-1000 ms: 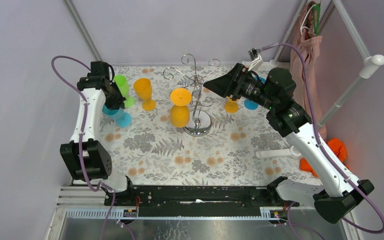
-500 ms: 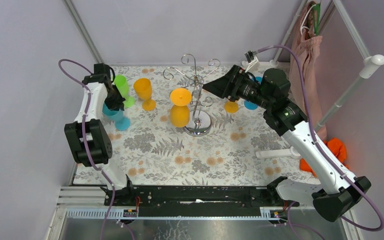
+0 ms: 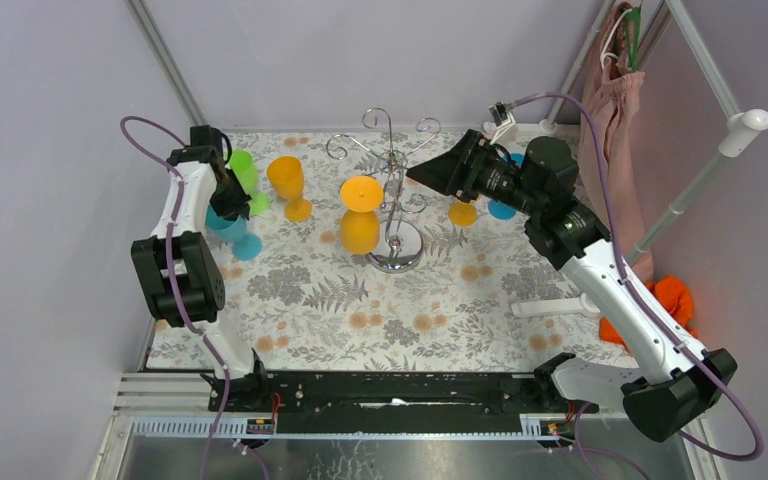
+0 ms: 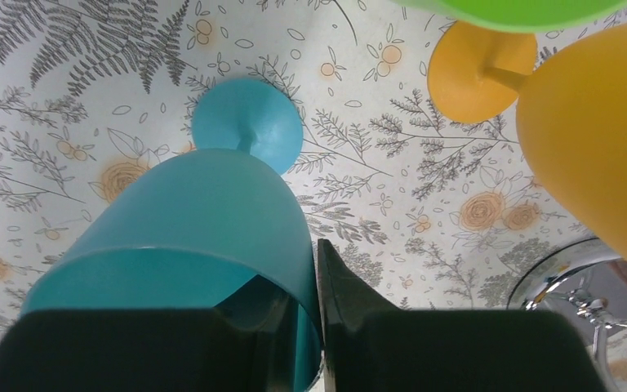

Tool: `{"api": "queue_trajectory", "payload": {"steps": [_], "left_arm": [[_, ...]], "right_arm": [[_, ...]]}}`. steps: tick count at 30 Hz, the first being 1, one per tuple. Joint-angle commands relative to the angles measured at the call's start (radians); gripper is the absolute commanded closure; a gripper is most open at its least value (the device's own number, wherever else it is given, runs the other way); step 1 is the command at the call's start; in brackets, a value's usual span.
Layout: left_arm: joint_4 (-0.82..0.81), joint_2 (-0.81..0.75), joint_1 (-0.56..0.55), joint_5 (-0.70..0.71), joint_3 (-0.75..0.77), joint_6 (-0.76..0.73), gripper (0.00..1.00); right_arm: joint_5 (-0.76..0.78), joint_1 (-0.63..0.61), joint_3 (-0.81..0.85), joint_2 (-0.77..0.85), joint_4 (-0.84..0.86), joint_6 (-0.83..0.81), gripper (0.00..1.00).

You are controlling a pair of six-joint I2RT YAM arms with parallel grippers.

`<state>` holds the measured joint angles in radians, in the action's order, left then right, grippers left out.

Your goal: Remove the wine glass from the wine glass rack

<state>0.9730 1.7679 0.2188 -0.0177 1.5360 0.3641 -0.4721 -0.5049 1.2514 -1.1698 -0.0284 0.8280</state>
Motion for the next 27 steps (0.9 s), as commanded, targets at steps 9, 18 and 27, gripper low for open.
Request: {"api": "queue_trajectory", "payload": {"steps": [9, 18, 27], "left_arm": [[0.038, -0.036, 0.007, 0.067, 0.109, -0.024, 0.59], [0.172, -0.062, -0.005, 0.135, 0.383, -0.015, 0.57], [0.217, -0.17, -0.065, 0.055, 0.553, 0.007, 0.55]], "right_arm": [[-0.081, 0.008, -0.021, 0.001, 0.112, 0.024, 0.23], [-0.092, 0.006, -0.018, 0.022, 0.098, 0.006, 0.23], [-0.145, 0.001, 0.006, -0.012, 0.08, 0.005, 0.28]]}}
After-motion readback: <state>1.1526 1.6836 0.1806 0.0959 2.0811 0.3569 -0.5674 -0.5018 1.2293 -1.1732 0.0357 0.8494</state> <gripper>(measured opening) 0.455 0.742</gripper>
